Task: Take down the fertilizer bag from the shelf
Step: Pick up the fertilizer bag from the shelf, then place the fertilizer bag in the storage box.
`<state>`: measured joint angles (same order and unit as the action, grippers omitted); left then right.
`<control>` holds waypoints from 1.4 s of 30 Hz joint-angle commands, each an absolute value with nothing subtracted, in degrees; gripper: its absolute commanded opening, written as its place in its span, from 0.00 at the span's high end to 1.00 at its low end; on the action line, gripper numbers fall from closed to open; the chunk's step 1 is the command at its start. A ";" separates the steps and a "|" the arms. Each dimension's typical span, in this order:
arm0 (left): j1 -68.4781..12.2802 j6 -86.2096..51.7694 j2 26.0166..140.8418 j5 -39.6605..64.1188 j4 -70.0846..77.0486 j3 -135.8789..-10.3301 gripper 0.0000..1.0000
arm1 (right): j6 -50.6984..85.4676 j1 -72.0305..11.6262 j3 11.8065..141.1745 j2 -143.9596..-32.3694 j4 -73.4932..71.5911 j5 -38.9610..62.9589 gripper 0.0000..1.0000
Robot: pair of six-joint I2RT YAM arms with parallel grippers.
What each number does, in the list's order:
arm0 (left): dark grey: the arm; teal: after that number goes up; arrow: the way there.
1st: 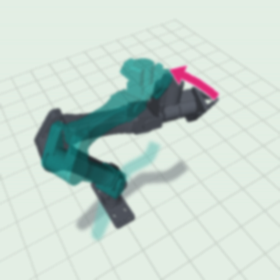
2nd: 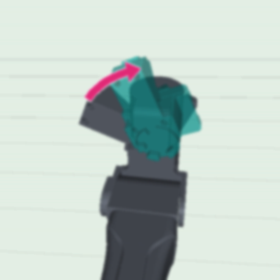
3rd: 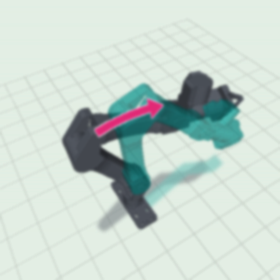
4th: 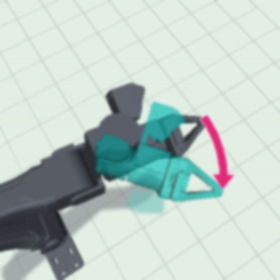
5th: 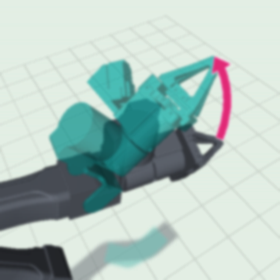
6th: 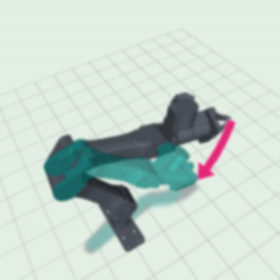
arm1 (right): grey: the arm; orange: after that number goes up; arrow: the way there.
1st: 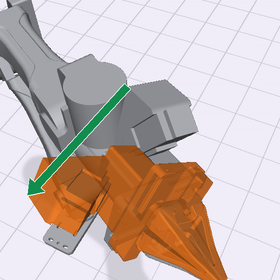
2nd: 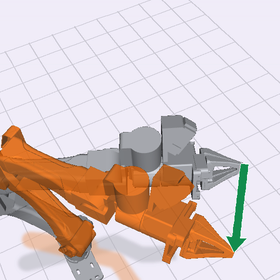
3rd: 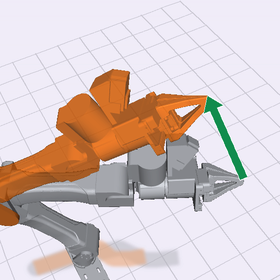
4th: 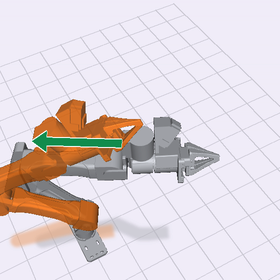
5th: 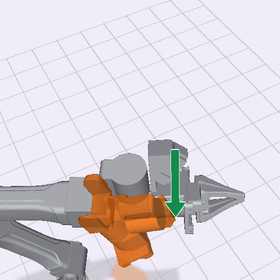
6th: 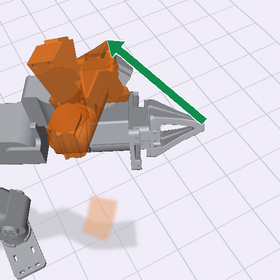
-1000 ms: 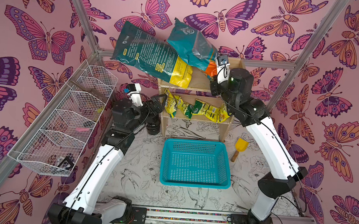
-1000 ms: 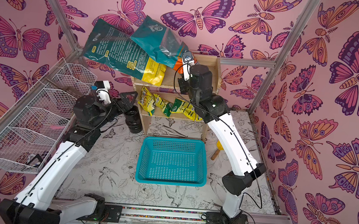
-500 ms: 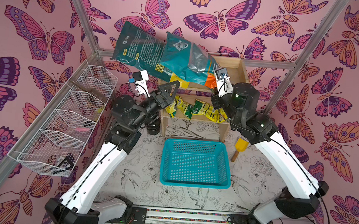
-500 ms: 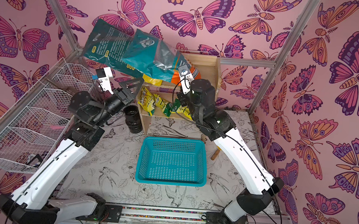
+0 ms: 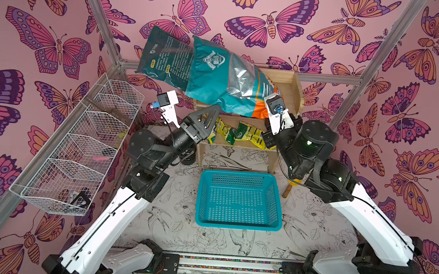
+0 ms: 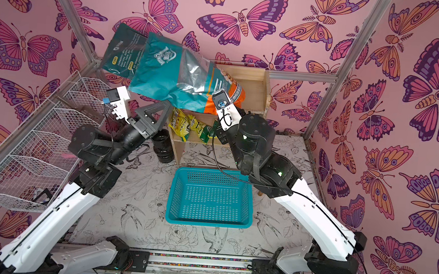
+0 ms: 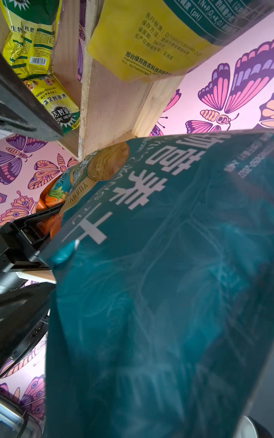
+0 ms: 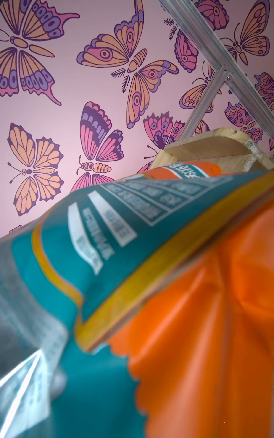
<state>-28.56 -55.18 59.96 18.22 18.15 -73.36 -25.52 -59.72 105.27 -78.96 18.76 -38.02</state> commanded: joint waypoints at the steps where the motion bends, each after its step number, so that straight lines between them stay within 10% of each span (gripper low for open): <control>1: -28.47 -51.50 54.92 17.03 19.67 -70.00 0.00 | -21.81 -61.75 103.94 -74.54 9.32 -43.55 1.00; 27: -28.48 -40.53 26.55 -14.57 -7.98 -51.08 0.00 | 7.94 -76.01 77.23 -66.10 17.12 -50.05 1.00; 42: -28.48 -41.08 25.42 -14.92 -9.05 -47.87 0.00 | 14.16 -76.29 58.22 -69.34 -1.87 -45.35 1.00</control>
